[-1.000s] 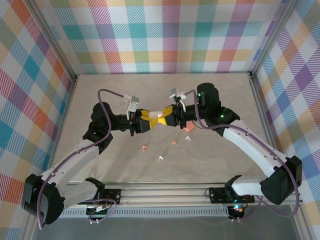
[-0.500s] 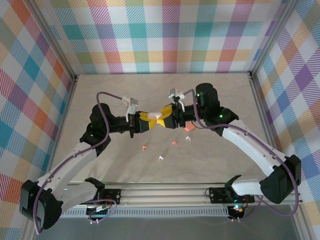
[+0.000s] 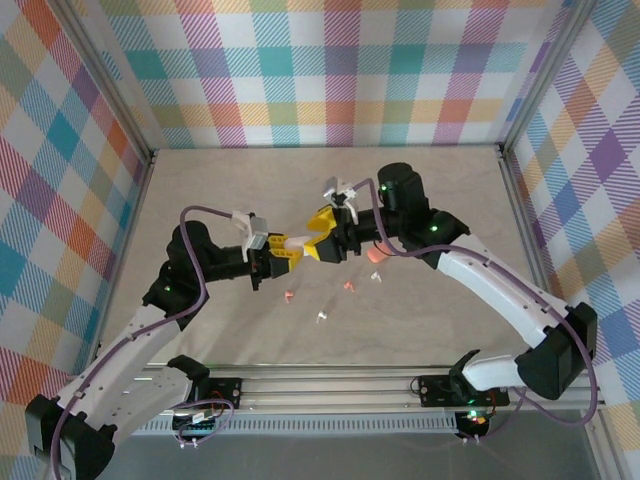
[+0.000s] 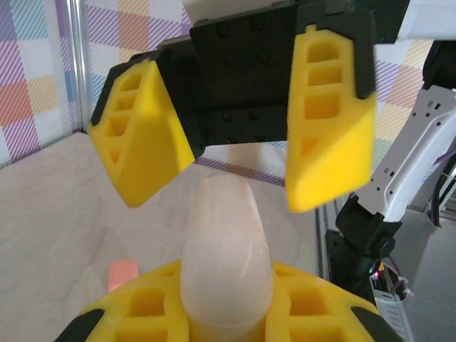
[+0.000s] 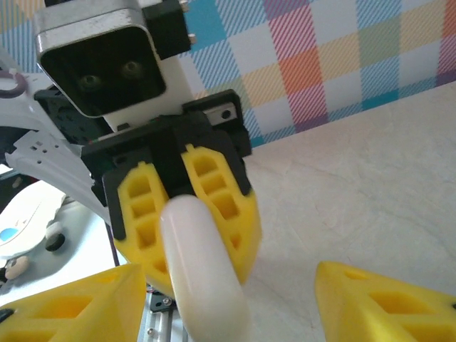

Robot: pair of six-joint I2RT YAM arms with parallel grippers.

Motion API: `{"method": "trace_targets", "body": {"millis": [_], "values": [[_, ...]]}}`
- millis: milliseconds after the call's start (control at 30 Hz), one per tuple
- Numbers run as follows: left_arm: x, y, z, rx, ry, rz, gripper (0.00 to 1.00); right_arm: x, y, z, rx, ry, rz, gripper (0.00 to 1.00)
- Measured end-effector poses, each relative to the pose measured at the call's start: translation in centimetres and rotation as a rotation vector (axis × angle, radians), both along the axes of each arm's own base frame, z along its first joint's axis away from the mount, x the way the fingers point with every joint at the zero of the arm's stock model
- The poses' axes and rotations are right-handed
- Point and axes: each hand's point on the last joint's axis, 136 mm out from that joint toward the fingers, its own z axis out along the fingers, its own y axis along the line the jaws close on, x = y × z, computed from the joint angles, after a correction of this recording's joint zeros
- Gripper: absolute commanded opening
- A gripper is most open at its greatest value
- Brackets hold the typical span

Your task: Insert wireless bluetooth earbuds into charging case

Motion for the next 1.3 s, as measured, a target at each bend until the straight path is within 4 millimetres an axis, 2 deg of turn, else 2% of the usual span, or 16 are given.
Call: {"method": "trace_targets", "body": {"millis": [167, 333, 500, 767, 867, 967, 1100, 1300], "values": [[0.1, 0.0, -0.6, 0.014, 0.016, -0.001, 0.00, 0.5, 0.7, -1.5, -0.042, 0.034, -0.003, 0.64], [-0.1, 0.0, -0.9, 0.021, 0.029, -0.009, 0.00, 0.5, 0.7, -1.7, -0.054, 0.038, -0.001, 0.67], [-0.2, -0.1, -1.1, 0.025, 0.039, -0.014, 0.00, 0.7, 0.7, -2.0, -0.081, 0.049, -0.016, 0.65], [0.5, 0.2, -1.7, 0.035, 0.061, 0.024, 0.00, 1.9, 0.5, -2.3, -0.134, 0.054, -0.098, 0.67], [0.5, 0.3, -2.5, 0.047, 0.085, 0.026, 0.00, 2.8, 0.3, -2.1, -0.140, 0.055, -0.143, 0.67], [-0.2, 0.0, -2.5, 0.042, 0.086, -0.014, 0.00, 4.7, -0.3, -2.0, -0.153, 0.050, -0.228, 0.67], [-0.8, -0.1, -2.1, 0.032, 0.073, -0.041, 0.00, 6.9, -0.8, -3.2, -0.189, 0.071, -0.313, 0.67], [-0.8, -0.1, -1.9, 0.028, 0.064, -0.043, 0.00, 7.5, -1.1, -4.0, -0.213, 0.103, -0.350, 0.67]]}}
